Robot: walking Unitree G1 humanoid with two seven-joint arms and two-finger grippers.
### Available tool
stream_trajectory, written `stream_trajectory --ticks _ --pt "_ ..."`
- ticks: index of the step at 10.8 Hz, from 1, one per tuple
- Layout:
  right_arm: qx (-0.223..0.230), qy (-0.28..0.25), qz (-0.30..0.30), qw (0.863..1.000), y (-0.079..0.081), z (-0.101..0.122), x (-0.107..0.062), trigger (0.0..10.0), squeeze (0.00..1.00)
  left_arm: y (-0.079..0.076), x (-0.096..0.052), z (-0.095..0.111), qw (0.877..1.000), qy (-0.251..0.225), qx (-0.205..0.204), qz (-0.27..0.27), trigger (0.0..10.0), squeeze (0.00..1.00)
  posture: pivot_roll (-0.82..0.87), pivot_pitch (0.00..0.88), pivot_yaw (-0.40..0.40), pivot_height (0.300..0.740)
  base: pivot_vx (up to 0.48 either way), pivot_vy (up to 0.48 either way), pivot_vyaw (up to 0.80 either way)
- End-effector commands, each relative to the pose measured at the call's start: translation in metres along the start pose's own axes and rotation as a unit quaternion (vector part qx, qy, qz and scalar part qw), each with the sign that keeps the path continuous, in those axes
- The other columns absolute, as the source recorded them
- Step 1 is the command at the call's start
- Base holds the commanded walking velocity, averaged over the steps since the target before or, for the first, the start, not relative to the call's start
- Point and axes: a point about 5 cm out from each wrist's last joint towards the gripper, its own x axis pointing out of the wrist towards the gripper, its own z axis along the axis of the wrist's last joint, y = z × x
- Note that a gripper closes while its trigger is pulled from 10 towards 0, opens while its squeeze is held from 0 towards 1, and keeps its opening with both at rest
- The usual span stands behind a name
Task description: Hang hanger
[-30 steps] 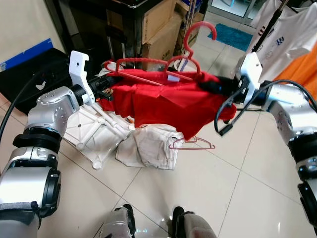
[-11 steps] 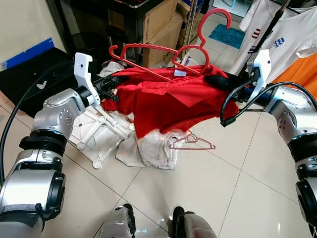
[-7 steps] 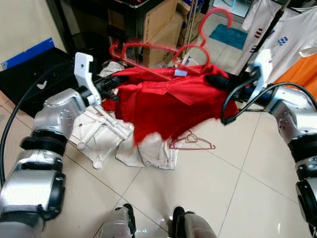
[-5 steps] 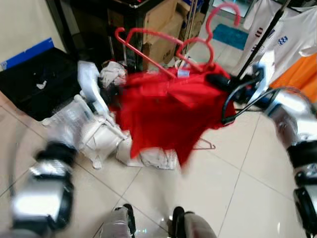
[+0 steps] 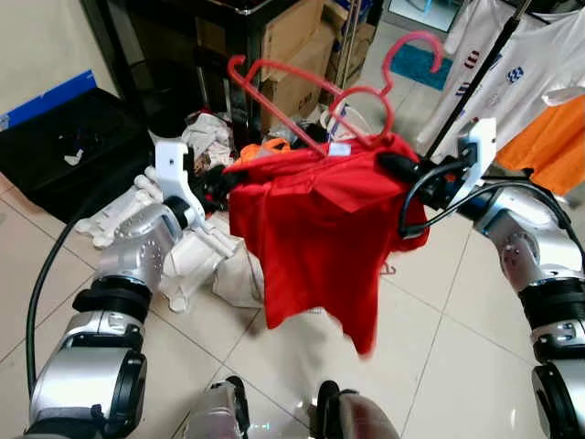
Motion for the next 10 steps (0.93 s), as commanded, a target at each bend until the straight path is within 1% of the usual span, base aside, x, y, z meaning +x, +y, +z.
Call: stream_trajectory --ticks 1,2,3,4,5,6,7,8,9,10 --pt "-0.019 -0.045 -0.062 0.997 -0.018 0.024 -0.021 0.0 0.0 0.023 -0.019 -0.006 0.998 0.019 -0.004 0.054 10.0 1.0 -0.1 0.165 -0.063 0.74 0.0 0.0 0.0" --pt "-0.013 -0.041 -0.059 0.997 -0.017 0.023 -0.018 0.0 0.0 0.015 -0.016 -0.013 0.999 0.034 -0.01 0.033 10.0 1.0 -0.1 0.16 -0.067 0.74 0.0 0.0 0.0" --pt "0.003 0.011 -0.084 0.996 -0.012 -0.007 -0.014 0.0 0.0 0.002 -0.011 -0.037 0.997 0.061 -0.031 0.046 10.0 1.0 -0.1 0.157 -0.069 0.74 0.0 0.0 0.0" --pt "0.003 0.035 -0.086 0.996 -0.003 -0.026 -0.01 0.0 0.0 -0.006 -0.008 -0.053 0.995 0.069 -0.042 0.062 10.0 1.0 -0.1 0.158 -0.07 0.74 0.0 0.0 0.0" --pt "0.013 0.049 -0.097 0.994 0.004 -0.045 -0.006 0.0 0.0 -0.014 -0.004 -0.061 0.994 0.064 -0.047 0.077 10.0 1.0 -0.1 0.159 -0.071 0.74 0.0 0.0 0.0" --pt "0.036 0.054 -0.108 0.992 0.013 -0.063 -0.002 0.0 0.0 -0.023 0.0 -0.066 0.993 0.064 -0.058 0.075 10.0 1.0 -0.1 0.162 -0.073 0.74 0.0 0.0 0.0" --pt "0.048 0.061 -0.12 0.99 0.021 -0.077 0.002 0.0 0.0 -0.03 0.002 -0.073 0.993 0.075 -0.061 0.07 10.0 1.0 -0.1 0.162 -0.073 0.74 0.0 0.0 0.0" --pt "0.056 0.067 -0.13 0.988 0.026 -0.086 0.005 0.0 0.0 -0.035 0.004 -0.079 0.992 0.085 -0.064 0.071 10.0 1.0 -0.1 0.168 -0.073 0.74 0.0 0.0 0.0" --pt "0.045 0.087 -0.136 0.986 0.033 -0.098 0.007 0.0 0.0 -0.042 0.007 -0.086 0.991 0.099 -0.06 0.066 10.0 1.0 -0.11 0.17 -0.071 0.74 0.0 0.0 0.0" --pt "0.038 0.092 -0.123 0.987 0.037 -0.099 0.009 0.0 0.0 -0.041 0.005 -0.087 0.991 0.107 -0.053 0.061 10.0 1.0 -0.11 0.173 -0.068 0.74 0.0 0.0 0.0"
